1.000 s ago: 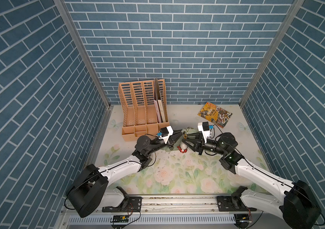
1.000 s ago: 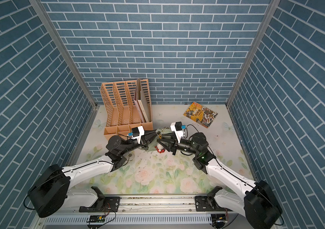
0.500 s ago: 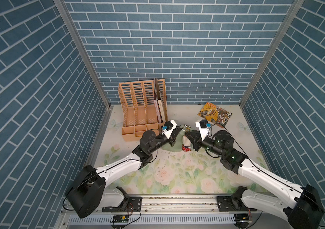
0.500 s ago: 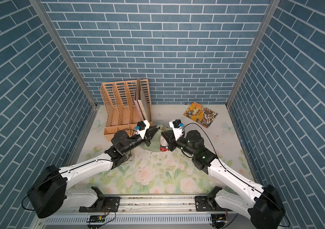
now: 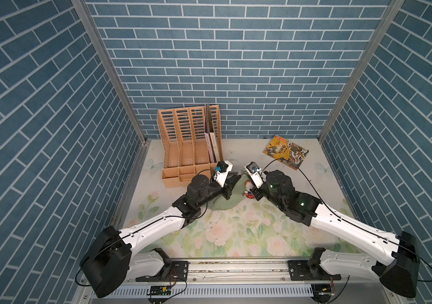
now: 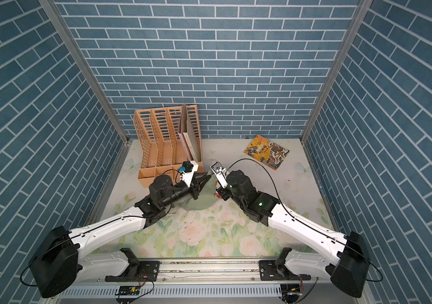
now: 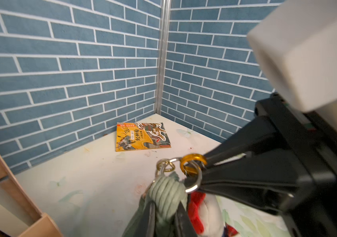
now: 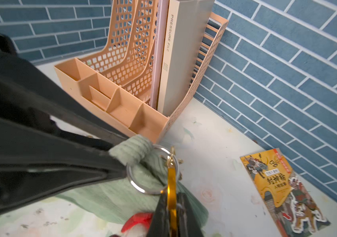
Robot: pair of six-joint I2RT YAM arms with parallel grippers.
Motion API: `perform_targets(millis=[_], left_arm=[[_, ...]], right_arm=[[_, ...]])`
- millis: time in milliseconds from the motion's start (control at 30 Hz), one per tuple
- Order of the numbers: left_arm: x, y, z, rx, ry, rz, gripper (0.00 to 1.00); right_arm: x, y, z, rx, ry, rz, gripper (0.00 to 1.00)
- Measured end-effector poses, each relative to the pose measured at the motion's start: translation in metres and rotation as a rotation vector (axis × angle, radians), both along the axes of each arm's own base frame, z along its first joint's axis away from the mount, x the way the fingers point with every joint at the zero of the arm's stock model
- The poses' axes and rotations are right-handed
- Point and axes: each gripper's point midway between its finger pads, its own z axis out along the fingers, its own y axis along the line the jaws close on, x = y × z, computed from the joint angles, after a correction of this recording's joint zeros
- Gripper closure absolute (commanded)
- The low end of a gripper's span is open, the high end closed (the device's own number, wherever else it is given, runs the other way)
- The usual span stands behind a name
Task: Remove the decoration from the bag
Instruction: Remove the decoration item from the bag.
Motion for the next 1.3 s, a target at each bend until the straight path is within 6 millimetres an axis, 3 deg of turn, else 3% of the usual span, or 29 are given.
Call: perform_targets(millis=[233,400,533,867,1000,1300], left_arm=[[-0.019,-0.007,0.008,-0.061,0.022,-0.132,0.54],[-0.012,-0.005,0.017,-0.130,0.035,-0.179,0.43],[-0.013,-0.015,0.017,-0.159,0.023,-0.267,0.36],[-0.002,-0.018,0.013,-0.196,-0.050,-0.410,0.33],[-0.010,-0.026,0.019,-0.208,-0.101,-0.506,0.34],[-0.019,-0.035,0.010,-0.205,-0.123,-0.638,0.41]], right_arm=[[0.006,-0.009,0.003,-0.156,-0.099,0.019,1.00],[0.005,-0.008,0.006,-0.227,-0.153,0.067,1.00],[-0.001,-0.007,0.014,-0.253,-0.200,0.122,0.99],[-0.016,-0.001,0.028,-0.295,-0.290,0.261,0.98],[-0.015,0.000,0.029,-0.307,-0.309,0.289,0.97],[-0.011,0.001,0.028,-0.300,-0.314,0.340,0.97]])
